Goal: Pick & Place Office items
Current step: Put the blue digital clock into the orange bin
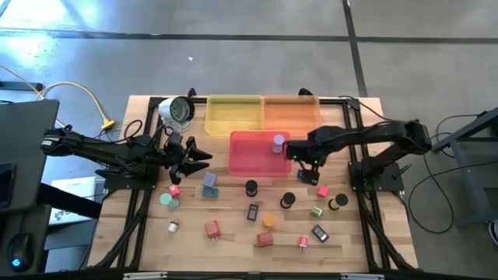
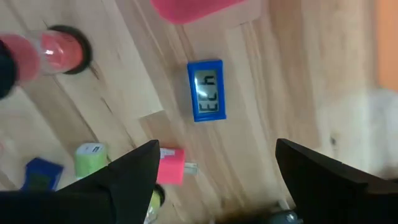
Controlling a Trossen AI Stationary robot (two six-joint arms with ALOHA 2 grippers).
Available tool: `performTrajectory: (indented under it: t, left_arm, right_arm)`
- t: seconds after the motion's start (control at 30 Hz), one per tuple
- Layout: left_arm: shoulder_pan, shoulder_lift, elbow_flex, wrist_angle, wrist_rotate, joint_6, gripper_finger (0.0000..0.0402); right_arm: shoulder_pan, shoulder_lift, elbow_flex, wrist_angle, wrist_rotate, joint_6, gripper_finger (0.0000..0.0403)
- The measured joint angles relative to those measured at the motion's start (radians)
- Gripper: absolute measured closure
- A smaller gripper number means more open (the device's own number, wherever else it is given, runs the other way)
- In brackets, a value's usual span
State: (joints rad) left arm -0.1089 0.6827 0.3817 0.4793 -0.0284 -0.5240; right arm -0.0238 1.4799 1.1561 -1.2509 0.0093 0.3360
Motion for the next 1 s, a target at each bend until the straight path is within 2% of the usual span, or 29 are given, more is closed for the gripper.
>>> performTrajectory:
  t: [0.17, 0.33, 0.47, 0.73, 1.0]
  left_arm:
    - [0.000, 0.001, 0.000, 0.000, 0.000, 0.000, 0.0224]
    - [0.000, 0.002, 0.000, 0.000, -0.022, 0.001, 0.0224]
    - [0.000, 0.005, 0.000, 0.000, -0.054, 0.019, 0.0224]
    - [0.000, 0.039, 0.000, -0.001, -0.056, 0.048, 0.0224]
    - [0.000, 0.093, 0.000, 0.000, -0.056, 0.047, 0.0224]
  right_arm:
    - [0.000, 0.001, -0.142, 0.166, -0.001, 0.000, 0.0094]
    - [-0.004, 0.001, -0.226, 0.226, -0.001, -0.003, 0.0094]
    - [-0.004, 0.001, -0.265, 0.265, -0.012, -0.026, 0.0094]
    - [-0.004, 0.001, -0.337, 0.419, -0.007, -0.049, 0.0094]
    - [-0.004, 0.001, -0.357, 0.460, -0.034, -0.071, 0.0094]
